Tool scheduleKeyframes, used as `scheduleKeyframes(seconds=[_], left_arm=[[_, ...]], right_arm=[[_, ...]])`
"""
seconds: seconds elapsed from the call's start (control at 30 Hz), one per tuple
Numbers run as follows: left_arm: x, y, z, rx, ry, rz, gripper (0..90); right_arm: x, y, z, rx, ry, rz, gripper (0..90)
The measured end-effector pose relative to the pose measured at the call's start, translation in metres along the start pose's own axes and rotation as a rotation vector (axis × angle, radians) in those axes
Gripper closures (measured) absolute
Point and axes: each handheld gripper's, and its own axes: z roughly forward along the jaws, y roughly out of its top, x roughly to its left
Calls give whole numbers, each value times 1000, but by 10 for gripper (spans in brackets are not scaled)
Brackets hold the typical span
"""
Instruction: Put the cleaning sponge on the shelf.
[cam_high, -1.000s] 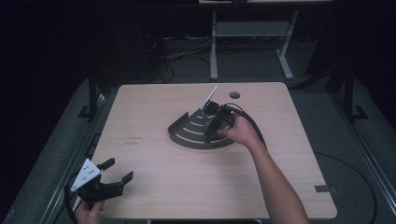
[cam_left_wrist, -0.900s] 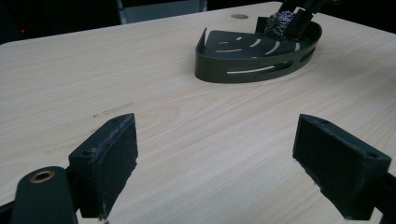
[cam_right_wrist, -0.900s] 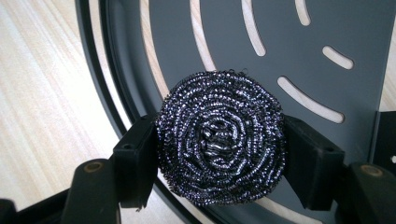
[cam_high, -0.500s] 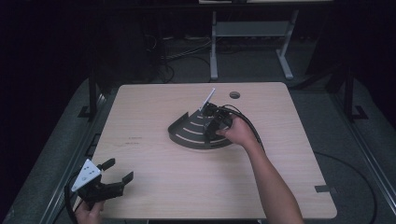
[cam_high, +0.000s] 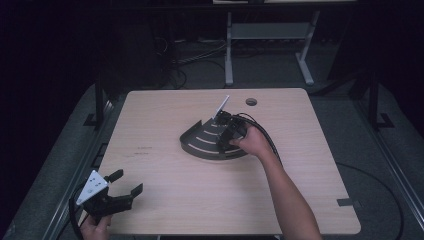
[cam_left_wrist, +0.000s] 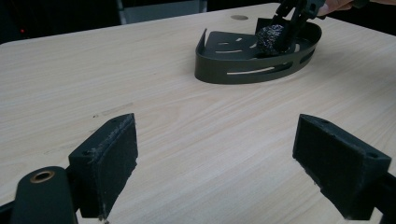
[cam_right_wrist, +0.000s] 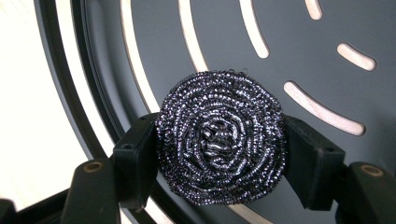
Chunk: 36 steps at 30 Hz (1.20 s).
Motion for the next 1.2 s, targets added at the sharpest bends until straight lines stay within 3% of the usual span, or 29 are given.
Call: scheduleKeyframes(seconds=[0.9,1.2], left_arm=[[2,-1,2,8,-3,0,132],[2,-1,2,8,-3,0,132]], right_arm=[[-8,1,5,-8,-15,49,323],[-7,1,5,-5,-14,45,314]])
